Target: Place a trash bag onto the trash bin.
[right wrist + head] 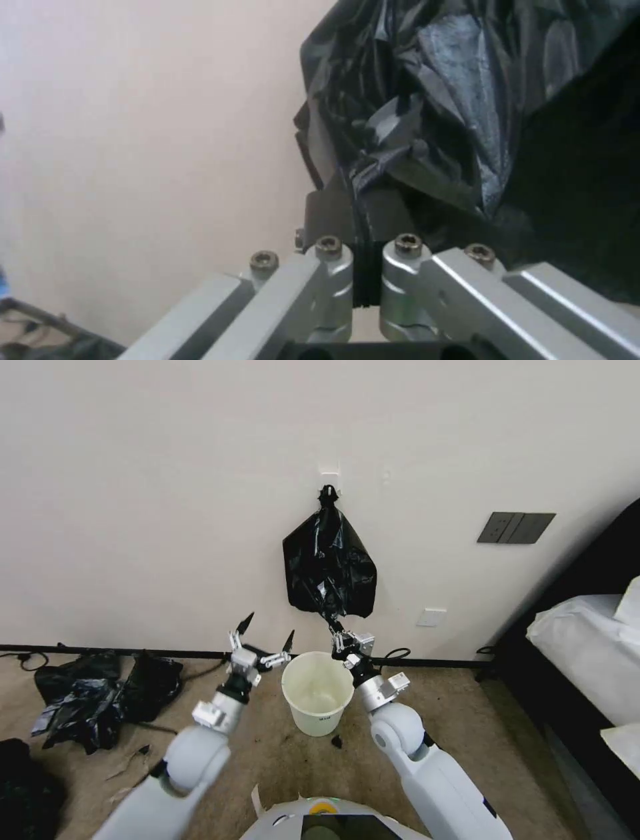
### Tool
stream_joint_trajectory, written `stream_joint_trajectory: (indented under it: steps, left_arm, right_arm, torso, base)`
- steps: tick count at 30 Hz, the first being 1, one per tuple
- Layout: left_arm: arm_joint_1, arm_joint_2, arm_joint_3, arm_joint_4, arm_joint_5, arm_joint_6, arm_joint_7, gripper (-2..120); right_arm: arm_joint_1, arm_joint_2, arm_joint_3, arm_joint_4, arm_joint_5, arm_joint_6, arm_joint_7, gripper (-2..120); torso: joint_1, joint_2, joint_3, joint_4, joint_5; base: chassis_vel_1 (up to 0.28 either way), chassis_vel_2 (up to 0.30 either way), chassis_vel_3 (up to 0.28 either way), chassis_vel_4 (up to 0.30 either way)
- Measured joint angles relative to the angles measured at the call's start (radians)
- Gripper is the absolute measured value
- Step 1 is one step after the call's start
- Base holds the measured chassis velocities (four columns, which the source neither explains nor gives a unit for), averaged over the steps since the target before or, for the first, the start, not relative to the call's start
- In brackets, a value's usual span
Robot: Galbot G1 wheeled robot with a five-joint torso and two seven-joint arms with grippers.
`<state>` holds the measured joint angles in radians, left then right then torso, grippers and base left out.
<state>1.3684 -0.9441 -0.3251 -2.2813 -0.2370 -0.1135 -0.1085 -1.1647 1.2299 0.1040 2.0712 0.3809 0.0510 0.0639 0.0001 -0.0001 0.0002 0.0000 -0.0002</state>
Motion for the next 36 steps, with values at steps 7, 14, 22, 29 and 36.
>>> stream_joint_trajectory:
  steps: [7, 14, 22, 29, 36]
  left_arm:
    - [-0.195, 0.208, 0.082, -0.028, -0.204, 0.117, -0.031, 100]
    - [-0.596, 0.35, 0.327, 0.025, -0.396, 0.255, -0.094, 100]
    - [-0.963, 0.369, 0.61, 0.107, -0.493, 0.4, -0.122, 100]
    - [-1.127, 0.317, 0.755, 0.182, -0.539, 0.461, -0.129, 100]
    - [-1.208, 0.239, 0.821, 0.254, -0.565, 0.471, -0.144, 100]
  right_arm:
    - [0.006, 0.005, 0.008, -0.039, -0.096, 0.039, -0.004, 0]
    - [0.004, 0.016, 0.008, -0.051, -0.142, 0.062, -0.008, 0]
    - [-0.011, 0.014, 0.022, -0.041, -0.157, 0.074, -0.01, 0]
    - [-0.028, 0.01, 0.037, -0.02, -0.157, 0.079, -0.012, 0]
    - [-0.04, 0.002, 0.052, -0.008, -0.157, 0.083, -0.013, 0]
  torso:
    - [0.0, 0.0, 0.0, -0.0002, 0.0001]
    - [0.0, 0.0, 0.0, -0.0006, 0.0002]
    - [0.0, 0.0, 0.0, -0.0003, 0.0007]
    - [0.0, 0.0, 0.0, 0.0, 0.0002]
    - [0.0, 0.0, 0.0, -0.0002, 0.0004]
  base:
    - [0.0, 0.0, 0.0, 0.0]
    - [0.0, 0.0, 0.0, 0.0]
    - [0.0, 0.0, 0.0, 0.0]
    - [0.0, 0.0, 0.0, 0.0]
    - [0.0, 0.0, 0.0, 0.0]
